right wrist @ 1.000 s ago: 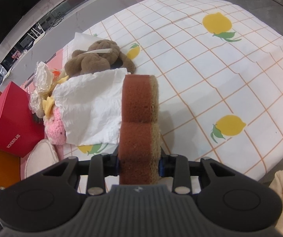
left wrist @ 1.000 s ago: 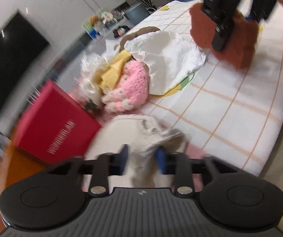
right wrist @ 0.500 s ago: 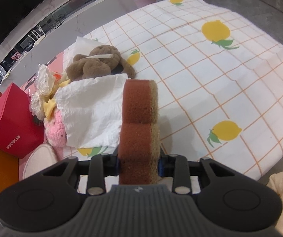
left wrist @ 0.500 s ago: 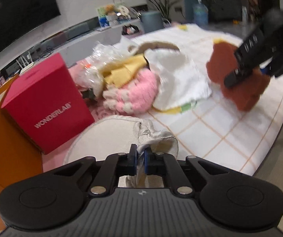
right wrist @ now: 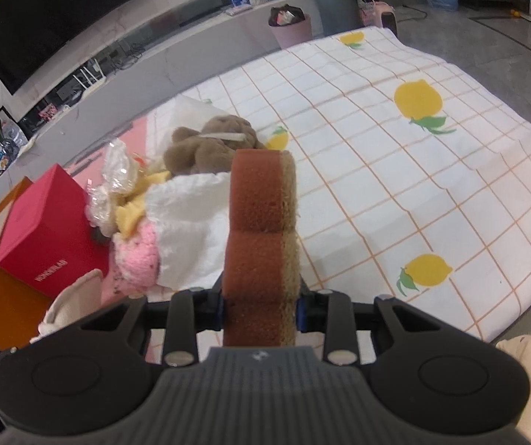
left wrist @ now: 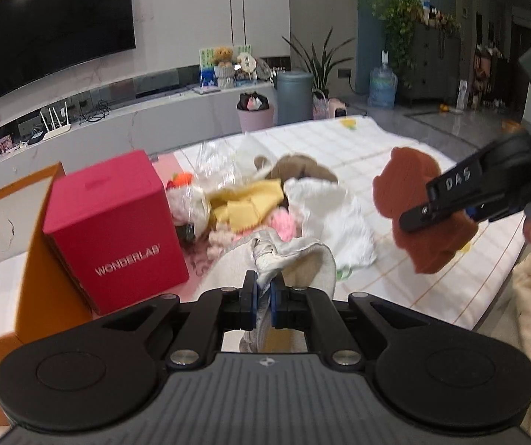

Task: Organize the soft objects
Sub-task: 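Carry the sponge and cream bib with both tools toward the orange box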

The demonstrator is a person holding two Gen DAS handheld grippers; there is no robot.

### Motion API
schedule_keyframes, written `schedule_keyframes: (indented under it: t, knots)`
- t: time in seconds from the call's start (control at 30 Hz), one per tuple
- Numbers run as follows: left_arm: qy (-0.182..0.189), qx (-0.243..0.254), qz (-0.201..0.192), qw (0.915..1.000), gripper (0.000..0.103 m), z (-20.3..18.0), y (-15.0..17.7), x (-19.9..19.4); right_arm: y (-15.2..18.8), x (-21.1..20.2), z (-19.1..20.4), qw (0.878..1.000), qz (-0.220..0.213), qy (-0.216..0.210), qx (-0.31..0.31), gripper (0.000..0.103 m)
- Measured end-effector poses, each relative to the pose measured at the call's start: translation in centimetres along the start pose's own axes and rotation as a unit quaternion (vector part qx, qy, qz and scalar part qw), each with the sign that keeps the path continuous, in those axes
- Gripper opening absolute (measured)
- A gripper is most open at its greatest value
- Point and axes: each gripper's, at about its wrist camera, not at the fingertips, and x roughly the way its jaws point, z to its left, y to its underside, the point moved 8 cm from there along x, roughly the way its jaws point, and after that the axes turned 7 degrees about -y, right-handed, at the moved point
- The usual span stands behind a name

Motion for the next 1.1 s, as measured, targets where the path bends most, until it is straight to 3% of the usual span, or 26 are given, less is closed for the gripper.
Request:
schedule_keyframes:
  t: [0.1, 0.47, 0.63, 0.83, 0.97, 1.1]
  knots:
    - [0.015, -0.019, -0.011, 0.9996, 0.007, 0.4, -1.3, -0.9, -0.5, -1.4, 1.4, 1.000, -0.020, 0.001, -0.023, 0.032]
    - [0.014, -0.041, -0.066, 0.9969, 0.007, 3.4, -6.3, -4.8, -2.5, -6.3, 8.3, 0.996, -0.064, -0.028, -0.056, 0.032]
    - [-0.013, -0.057, -0.080, 0.9951, 0.007, 7.2, -8.2, -6.4, -3.5, -7.1, 13.6, 0.992, -0.075, -0.064, -0.076, 0.032]
    - [-0.082, -0.074, -0.090, 0.9898, 0.007, 14.1, -8.7, -8.1, -3.6, -5.6, 22.1, 0.983, -0.070, -0.132, -0.110, 0.032]
    - [-0.123, -0.095, -0.072, 0.9853, 0.007, 18.8, -7.5, -8.5, -2.1, -3.1, 28.4, 0.974, -0.047, -0.173, -0.135, 0.032]
    - [-0.139, -0.101, -0.029, 0.9847, 0.007, 22.4, -5.3, -6.7, 0.5, 0.5, 33.8, 0.967, 0.003, -0.203, -0.157, 0.032]
